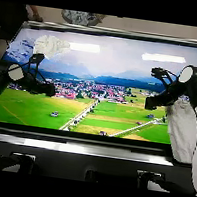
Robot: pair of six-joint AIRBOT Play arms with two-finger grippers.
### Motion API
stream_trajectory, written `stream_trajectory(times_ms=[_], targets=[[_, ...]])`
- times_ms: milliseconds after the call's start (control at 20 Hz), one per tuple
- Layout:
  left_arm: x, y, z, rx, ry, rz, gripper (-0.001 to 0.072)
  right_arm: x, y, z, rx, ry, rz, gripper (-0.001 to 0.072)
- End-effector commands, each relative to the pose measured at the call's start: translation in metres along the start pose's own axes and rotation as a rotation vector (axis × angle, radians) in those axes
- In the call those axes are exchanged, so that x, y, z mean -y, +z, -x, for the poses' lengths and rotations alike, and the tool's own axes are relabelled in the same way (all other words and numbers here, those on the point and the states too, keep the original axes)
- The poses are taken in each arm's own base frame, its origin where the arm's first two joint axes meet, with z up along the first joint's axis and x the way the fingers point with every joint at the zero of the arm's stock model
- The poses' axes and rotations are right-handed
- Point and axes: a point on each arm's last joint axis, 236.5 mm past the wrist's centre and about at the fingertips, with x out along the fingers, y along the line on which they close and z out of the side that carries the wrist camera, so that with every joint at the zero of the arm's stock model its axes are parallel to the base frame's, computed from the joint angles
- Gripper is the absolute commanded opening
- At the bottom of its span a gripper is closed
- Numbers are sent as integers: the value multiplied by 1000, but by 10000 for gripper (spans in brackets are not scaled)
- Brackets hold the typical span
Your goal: Fold the shirts.
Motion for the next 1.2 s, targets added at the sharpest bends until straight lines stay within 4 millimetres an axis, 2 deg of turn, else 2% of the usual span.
stream_trajectory(times_ms=[0, 900, 1000, 1050, 1100, 1150], targets=[[0, 0, 0, 1, 0, -1, 591, 0, 0, 0, -1, 0, 0, 680], [2, 4, 0, 18, -5, -1, 590, 0, 0, 0, -1, 0, 0, 680], [4, 23, 1, 99, -14, -1, 591, 0, 0, 0, 0, 1, 0, 680], [6, 40, 3, 170, -23, 0, 605, 0, 0, 0, -1, 0, 0, 680], [8, 60, 9, 256, -33, 11, 713, 0, 1, 0, 3, -1, 0, 680], [8, 85, 18, 360, -45, 21, 720, 1, 3, 0, 13, -6, 0, 680]])
